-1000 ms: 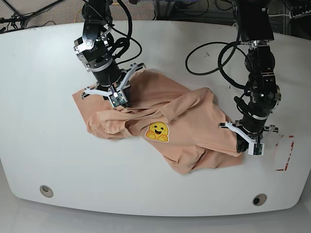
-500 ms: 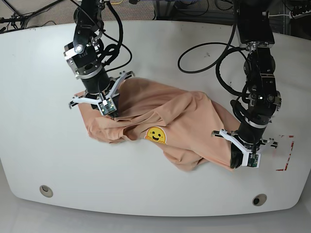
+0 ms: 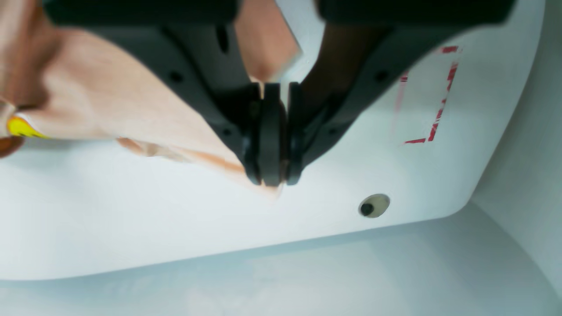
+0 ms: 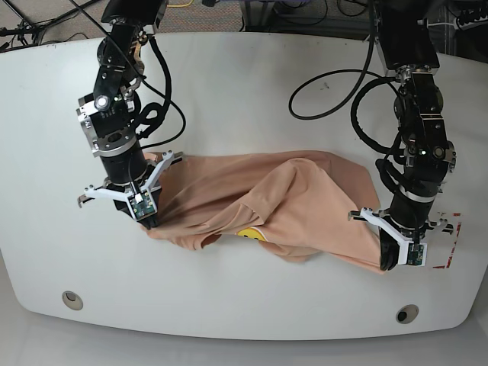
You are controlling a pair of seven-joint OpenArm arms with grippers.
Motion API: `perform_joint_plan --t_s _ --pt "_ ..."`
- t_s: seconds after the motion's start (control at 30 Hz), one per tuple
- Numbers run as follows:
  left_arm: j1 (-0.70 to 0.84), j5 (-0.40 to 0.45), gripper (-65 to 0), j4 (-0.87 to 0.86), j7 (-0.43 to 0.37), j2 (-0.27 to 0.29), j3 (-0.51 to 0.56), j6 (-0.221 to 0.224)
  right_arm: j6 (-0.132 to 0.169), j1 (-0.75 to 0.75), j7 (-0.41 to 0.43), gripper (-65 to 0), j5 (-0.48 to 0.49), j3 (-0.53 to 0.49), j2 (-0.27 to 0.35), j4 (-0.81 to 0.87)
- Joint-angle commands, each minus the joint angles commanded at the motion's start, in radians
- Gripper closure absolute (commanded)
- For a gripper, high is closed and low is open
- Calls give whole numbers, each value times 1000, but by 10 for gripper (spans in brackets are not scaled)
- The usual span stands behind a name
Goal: Fold the T-shirt properly
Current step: 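Lift the T-shirt with both grippers and pull it toward the robot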
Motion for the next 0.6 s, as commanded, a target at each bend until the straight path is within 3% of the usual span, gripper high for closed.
perform_joint_plan --t_s 0.5,0.6 --pt "-168 -25 0 -7 65 -30 -38 3 -5 305 -55 0 2 -54 56 -40" --pt "-278 -17 0 -32 103 -36 -63 4 2 474 -121 0 8 -91 106 -100"
